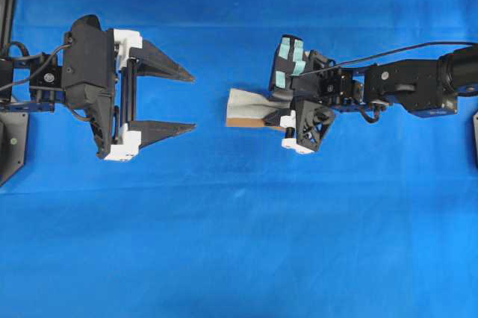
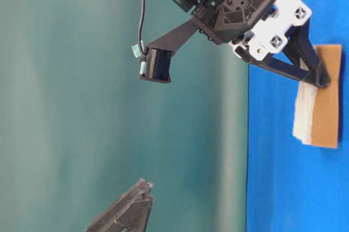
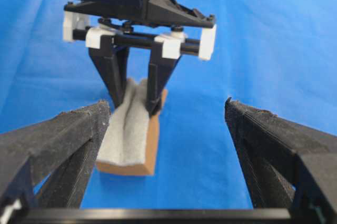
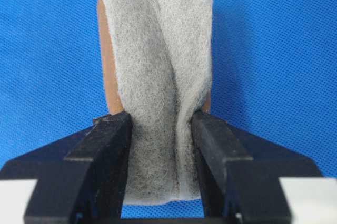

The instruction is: Hand over the sponge with the left arm and wipe it with the right arm.

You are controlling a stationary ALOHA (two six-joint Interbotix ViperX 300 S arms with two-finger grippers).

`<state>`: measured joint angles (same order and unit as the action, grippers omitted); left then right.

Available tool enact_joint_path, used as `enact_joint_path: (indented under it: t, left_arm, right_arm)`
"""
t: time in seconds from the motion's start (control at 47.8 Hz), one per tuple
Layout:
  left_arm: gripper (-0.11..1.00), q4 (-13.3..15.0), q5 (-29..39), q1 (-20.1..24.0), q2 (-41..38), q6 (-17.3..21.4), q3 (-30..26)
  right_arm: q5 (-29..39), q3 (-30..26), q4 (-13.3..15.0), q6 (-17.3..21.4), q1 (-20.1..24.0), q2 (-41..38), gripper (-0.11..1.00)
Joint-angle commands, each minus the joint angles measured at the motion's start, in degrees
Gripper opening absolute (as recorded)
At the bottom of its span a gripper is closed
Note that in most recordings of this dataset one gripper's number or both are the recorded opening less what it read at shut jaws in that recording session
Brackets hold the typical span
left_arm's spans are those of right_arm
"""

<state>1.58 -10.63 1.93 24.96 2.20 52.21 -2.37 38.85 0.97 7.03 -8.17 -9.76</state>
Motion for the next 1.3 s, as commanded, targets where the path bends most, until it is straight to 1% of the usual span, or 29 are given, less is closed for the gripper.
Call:
enact_joint_path:
  t: [0.0, 0.146, 0.356, 0.481, 0.963, 1.172, 1.255, 1.276]
  left_arm:
    - [0.88, 0.0, -0.62, 0.09, 0.35, 0.09, -0.62]
    - [0.88, 0.0, -0.62, 0.09, 0.35, 0.0, -0.62]
    - [0.88, 0.0, -0.62, 0.0, 0.35, 0.0, -0.62]
    - [0.88, 0.0, -0.62, 0.09, 0.26, 0.0, -0.7]
    - [0.88, 0.0, -0.7, -0.26, 0.26, -0.35, -0.79]
    - [0.88, 0.0, -0.7, -0.26, 0.18, -0.35, -0.79]
    - [0.88, 0.0, -0.7, -0.35, 0.18, -0.35, -0.79]
    - [0.88, 0.0, -0.7, -0.44, 0.18, -0.35, -0.79]
  right_arm:
    - [-0.18, -0.79, 0.09, 0.0, -0.35, 0.62, 0.43]
    - [-0.18, -0.88, -0.26, 0.79, 1.93, 0.62, 0.43]
    - [-0.18, -1.14, -2.99, 0.79, 7.29, 0.18, 0.43]
    - [-0.18, -1.32, -3.87, 0.88, 9.49, 0.09, 0.43]
    - [0.79, -1.49, -4.31, 0.97, 9.76, 0.09, 0.43]
    - [1.05, -1.67, -4.39, 2.64, 9.67, 0.0, 0.43]
    - [1.05, -2.02, -4.39, 2.72, 9.67, 0.09, 0.42]
    - [1.14, -2.02, -4.39, 2.72, 9.67, 0.09, 0.45]
